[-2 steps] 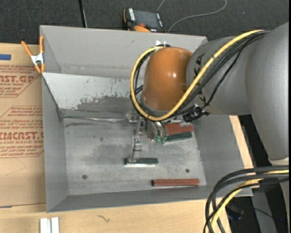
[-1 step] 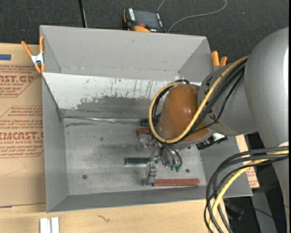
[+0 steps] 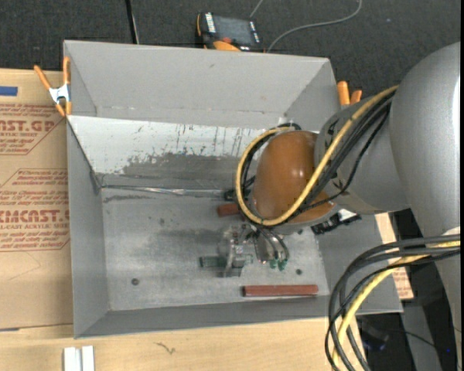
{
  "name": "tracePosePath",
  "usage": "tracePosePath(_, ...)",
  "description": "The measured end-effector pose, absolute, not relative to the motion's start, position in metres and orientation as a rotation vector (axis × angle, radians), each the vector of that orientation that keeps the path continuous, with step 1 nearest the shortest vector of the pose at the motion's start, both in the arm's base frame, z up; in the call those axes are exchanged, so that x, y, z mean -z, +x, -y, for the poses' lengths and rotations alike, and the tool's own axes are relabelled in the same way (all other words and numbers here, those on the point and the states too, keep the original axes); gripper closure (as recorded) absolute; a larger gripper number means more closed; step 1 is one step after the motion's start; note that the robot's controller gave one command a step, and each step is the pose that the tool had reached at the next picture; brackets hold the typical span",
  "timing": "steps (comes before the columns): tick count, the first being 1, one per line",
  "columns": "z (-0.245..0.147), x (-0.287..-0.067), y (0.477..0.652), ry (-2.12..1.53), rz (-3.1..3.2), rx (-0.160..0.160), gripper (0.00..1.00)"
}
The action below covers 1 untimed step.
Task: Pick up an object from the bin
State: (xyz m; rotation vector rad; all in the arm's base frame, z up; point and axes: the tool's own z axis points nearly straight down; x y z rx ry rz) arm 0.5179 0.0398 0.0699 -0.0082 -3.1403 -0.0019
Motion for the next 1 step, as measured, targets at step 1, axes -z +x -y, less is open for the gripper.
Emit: tracePosePath(1,-0.0494,-0.2206,0.5274,0.186,3.146,0.001,1.0)
